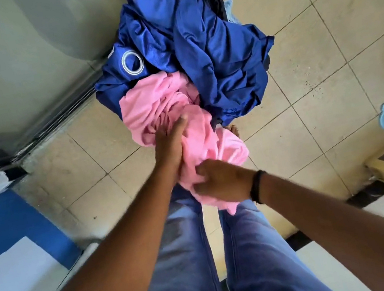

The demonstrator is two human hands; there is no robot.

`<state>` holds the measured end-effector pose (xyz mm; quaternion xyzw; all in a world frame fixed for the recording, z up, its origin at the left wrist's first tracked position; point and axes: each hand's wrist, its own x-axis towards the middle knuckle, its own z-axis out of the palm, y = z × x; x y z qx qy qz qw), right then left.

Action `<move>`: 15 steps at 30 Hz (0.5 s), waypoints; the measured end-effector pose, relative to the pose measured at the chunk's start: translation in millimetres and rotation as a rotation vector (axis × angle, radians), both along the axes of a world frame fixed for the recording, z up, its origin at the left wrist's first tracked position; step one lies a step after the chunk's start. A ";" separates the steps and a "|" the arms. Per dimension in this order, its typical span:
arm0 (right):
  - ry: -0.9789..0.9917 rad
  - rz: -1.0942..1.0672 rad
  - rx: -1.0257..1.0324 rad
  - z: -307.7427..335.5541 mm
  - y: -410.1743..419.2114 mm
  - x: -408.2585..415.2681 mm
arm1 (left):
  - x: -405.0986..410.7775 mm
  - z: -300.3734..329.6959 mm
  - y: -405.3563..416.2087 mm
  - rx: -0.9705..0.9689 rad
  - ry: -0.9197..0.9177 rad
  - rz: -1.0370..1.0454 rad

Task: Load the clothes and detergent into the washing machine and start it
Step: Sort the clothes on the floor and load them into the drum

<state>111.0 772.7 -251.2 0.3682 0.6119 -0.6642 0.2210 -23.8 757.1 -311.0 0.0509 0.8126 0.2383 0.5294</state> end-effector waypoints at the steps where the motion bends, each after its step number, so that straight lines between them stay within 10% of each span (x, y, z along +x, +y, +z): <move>1: 0.017 0.075 -0.064 9.9 -4.5 0.9 | -4.2 -12.4 8.7 -0.073 -0.051 -0.007; 7: -0.019 0.336 -0.200 23.7 11.7 12.2 | 4.2 -16.3 34.2 -0.175 0.099 -0.284; 15: -0.303 -0.493 0.449 -31.9 73.2 -11.1 | 67.4 39.7 -33.1 0.132 -0.122 -0.303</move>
